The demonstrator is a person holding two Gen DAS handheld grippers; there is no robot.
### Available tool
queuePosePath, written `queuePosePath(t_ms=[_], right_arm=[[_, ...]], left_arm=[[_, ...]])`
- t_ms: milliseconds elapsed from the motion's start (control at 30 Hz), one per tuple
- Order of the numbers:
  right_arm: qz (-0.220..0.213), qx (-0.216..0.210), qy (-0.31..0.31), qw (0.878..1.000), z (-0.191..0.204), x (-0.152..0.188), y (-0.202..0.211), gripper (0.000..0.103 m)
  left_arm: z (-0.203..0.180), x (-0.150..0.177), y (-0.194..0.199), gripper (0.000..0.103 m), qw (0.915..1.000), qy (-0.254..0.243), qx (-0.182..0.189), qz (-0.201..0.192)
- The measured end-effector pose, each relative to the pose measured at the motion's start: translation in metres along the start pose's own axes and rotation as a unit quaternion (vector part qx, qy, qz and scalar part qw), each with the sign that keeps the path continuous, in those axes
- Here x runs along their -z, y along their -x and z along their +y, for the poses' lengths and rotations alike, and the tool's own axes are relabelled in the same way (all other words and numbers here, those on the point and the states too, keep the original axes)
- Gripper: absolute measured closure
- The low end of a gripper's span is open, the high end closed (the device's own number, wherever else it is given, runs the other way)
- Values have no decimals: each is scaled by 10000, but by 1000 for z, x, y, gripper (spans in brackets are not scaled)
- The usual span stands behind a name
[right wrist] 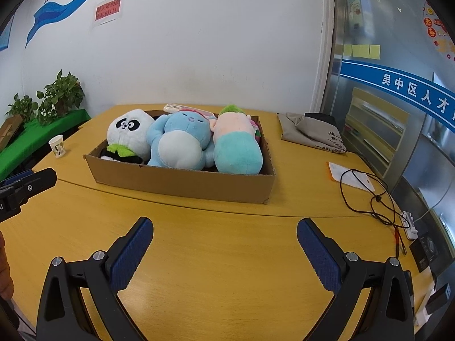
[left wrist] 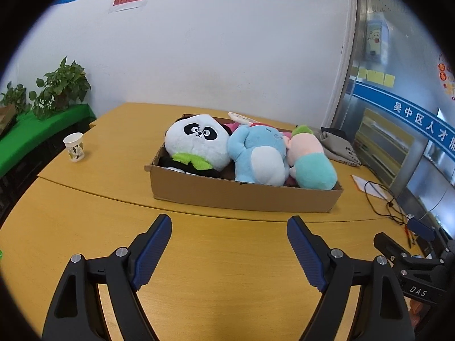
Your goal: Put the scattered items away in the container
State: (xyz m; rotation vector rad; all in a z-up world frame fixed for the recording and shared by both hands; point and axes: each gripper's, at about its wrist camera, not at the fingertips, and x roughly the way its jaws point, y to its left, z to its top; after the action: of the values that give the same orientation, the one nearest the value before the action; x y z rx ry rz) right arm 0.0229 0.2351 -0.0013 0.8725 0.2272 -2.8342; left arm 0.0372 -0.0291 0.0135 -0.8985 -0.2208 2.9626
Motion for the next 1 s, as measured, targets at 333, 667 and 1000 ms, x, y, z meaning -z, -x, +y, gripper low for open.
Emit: queuePosePath(t_ms=[333, 667, 1000], right_arm=[[199, 6, 32, 9998, 3, 14, -24, 0], [259, 122, -60, 9996, -2, 19, -33, 0], [318, 101, -32, 9994, 2, 24, -41, 0]], left_arm=[[-11, 14, -21, 19, 9994, -241, -133, 200], [-15, 17, -34, 19, 9989, -288, -178, 324], [-11, 22, -38, 19, 9992, -183, -169, 328]])
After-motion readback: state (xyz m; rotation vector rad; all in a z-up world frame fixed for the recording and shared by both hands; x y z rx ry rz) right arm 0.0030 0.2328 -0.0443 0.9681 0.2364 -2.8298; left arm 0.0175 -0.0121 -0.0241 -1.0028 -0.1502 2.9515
